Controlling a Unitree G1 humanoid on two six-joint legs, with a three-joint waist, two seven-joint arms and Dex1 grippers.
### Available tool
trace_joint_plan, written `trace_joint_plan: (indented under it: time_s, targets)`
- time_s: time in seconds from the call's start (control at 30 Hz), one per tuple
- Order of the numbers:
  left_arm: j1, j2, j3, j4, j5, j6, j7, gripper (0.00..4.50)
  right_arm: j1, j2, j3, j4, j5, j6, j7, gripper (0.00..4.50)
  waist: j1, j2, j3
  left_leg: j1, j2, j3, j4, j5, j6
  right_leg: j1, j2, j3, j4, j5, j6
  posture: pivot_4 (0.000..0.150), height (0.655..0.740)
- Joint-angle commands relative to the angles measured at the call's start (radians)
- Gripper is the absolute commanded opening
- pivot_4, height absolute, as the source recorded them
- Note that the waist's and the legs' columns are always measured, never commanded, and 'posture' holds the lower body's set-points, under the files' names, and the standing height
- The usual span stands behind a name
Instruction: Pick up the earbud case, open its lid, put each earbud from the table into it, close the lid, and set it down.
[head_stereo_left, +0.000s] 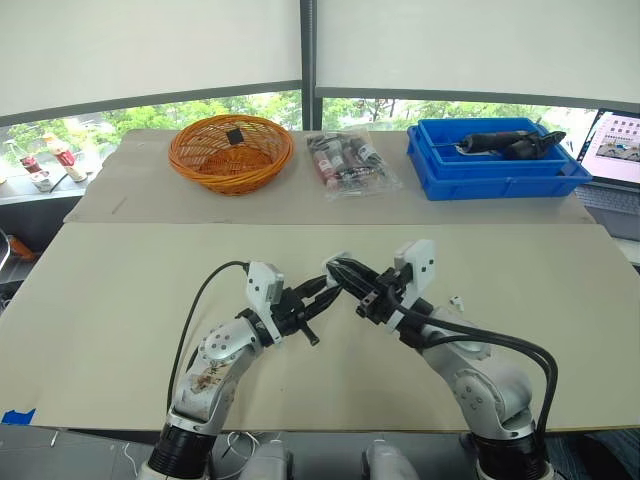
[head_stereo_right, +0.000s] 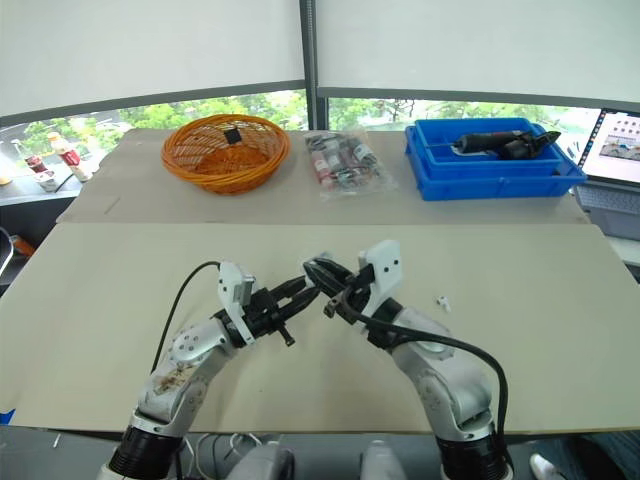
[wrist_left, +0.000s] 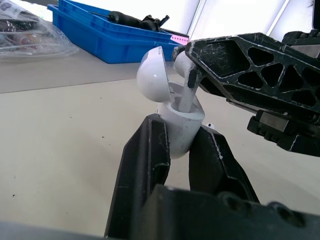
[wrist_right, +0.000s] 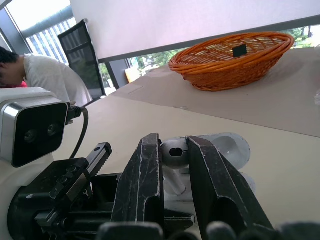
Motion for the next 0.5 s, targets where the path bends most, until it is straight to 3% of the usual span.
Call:
trace_joint_plan:
  time_s: [0.03,0.37,0.43,0.5]
  targets:
    - [-0.008,-0.002,0.008,-0.059,-0.013,-0.010,0.005,0.53,0.008,-0.003,0.017,0.000,-0.025,-0.038,0.008,0.35,0.000,0.000,0.000,0.000,0.000,0.000,0.000,0.000,0.000,0.000,0.000,0.000,0.000,0.000,0.000,0.150,0.7400]
    - [-0.011,-0.001,0.009,-0.059,-0.012,-0.010,0.007,0.53,0.048,-0.026,0.052,0.011,-0.101,-0.084,0.005,0.35,0.000,0.000,0.000,0.000,0.000,0.000,0.000,0.000,0.000,0.000,0.000,0.000,0.000,0.000,0.000,0.150,0.7400]
    - [-0.008,0.002,0.008,-0.061,-0.010,-0.010,0.006,0.53,0.051,-0.028,0.040,-0.001,-0.094,-0.090,0.004,1.38,0.000,0.000,0.000,0.000,0.000,0.000,0.000,0.000,0.000,0.000,0.000,0.000,0.000,0.000,0.000,0.150,0.7400]
    - [-0.005,0.005,0.006,-0.062,-0.009,-0.010,0.006,0.53,0.053,-0.037,0.030,-0.021,-0.086,-0.078,0.003,2.05,-0.001,0.000,0.000,0.000,0.000,0.000,0.000,0.000,0.000,0.000,0.000,0.000,0.000,0.000,0.000,0.150,0.7400]
